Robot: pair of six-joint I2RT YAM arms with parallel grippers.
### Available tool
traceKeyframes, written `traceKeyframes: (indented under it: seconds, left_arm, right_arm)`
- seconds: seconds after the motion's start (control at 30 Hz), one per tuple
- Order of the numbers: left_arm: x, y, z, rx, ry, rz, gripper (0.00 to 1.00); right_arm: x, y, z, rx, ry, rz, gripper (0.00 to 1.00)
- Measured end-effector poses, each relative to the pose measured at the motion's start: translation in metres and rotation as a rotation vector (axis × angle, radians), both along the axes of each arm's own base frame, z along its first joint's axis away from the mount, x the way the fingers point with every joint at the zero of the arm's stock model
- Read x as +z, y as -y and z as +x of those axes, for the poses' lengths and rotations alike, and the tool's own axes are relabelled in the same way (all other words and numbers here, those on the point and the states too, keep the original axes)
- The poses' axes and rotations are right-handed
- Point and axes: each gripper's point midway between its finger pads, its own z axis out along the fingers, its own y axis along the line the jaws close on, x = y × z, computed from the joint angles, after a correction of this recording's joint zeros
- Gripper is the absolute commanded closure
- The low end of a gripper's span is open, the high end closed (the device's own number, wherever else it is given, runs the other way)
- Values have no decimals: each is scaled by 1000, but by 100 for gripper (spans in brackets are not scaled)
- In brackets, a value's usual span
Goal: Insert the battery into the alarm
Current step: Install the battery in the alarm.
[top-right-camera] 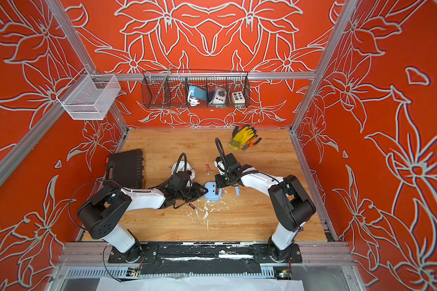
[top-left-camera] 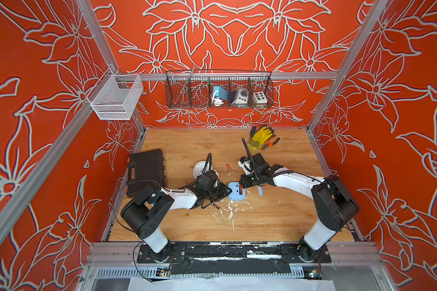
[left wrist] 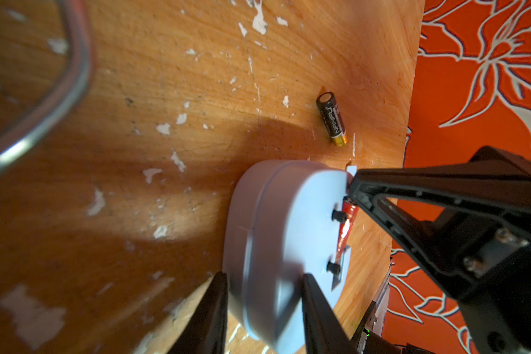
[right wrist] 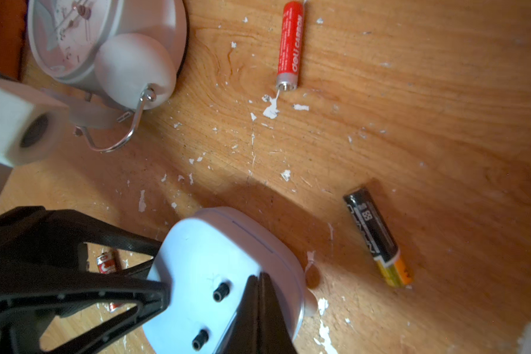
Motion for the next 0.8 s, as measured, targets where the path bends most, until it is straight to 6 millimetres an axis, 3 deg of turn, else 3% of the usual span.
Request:
traceKeyframes:
  seconds: [0.3,0.6,0.8]
  left_arm:
    - [0,3,0,-6,-8,-11,66]
    - [0,4,1,-17,-1,-3,66]
    - [0,5,2,-29,6,8,66]
  right_arm:
    - [1,2,-1,-3,14,6,93]
    - [10,6,-6,0,-17,-28,77]
    - [10,10,-12,32,-29,-51,79]
